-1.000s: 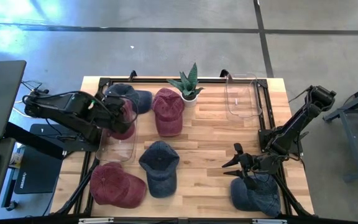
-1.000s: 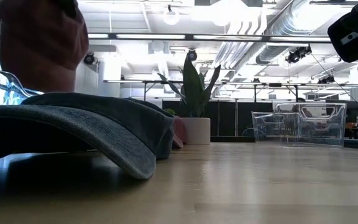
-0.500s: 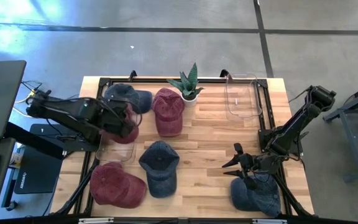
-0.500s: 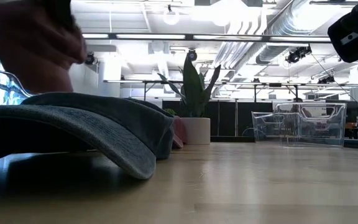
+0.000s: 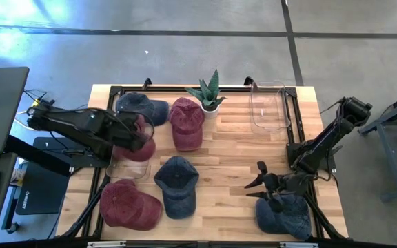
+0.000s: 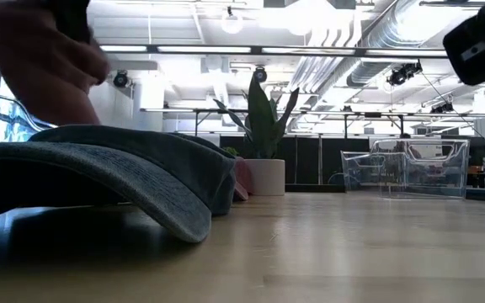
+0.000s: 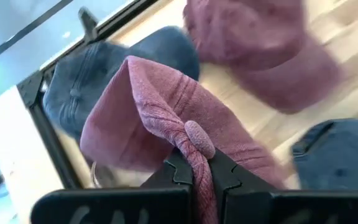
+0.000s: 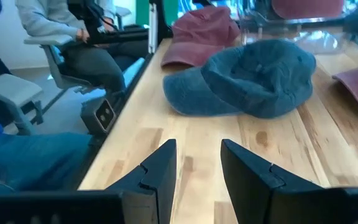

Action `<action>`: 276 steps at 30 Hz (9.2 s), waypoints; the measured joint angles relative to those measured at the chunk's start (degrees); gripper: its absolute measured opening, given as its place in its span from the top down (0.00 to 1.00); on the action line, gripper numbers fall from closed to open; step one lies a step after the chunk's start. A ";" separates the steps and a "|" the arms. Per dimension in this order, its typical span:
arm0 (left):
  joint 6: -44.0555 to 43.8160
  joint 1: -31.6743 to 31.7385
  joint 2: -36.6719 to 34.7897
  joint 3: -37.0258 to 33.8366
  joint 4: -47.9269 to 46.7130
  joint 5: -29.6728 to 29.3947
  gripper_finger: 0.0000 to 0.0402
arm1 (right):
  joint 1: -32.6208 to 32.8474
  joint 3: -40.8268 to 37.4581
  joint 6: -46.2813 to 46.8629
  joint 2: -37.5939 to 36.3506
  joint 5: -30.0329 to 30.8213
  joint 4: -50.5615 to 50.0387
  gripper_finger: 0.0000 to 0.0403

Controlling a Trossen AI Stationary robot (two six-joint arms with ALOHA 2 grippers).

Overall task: Pick & Place hat
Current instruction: Put the right red cap into the left transparent bin, then put the middle blue cap into the right transparent bin

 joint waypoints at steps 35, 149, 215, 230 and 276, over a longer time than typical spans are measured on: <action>-17.23 -7.15 1.56 -9.11 0.01 1.47 1.00 | 0.00 0.00 -1.13 0.00 -0.41 1.01 0.70; -25.89 -22.03 -14.98 -9.21 3.14 -18.21 0.31 | 0.00 -0.04 -0.78 0.00 0.02 1.01 0.70; 70.30 -1.47 17.19 -25.74 101.88 6.58 0.31 | -15.16 7.25 -12.16 15.60 -8.20 8.77 0.70; 43.56 -6.27 12.47 -16.70 60.86 -17.05 0.31 | -30.63 33.74 -20.42 43.36 -14.08 0.08 0.44; 73.14 -7.06 22.87 -18.03 112.78 9.47 0.31 | -23.65 8.63 3.45 -8.61 -9.03 -16.36 0.99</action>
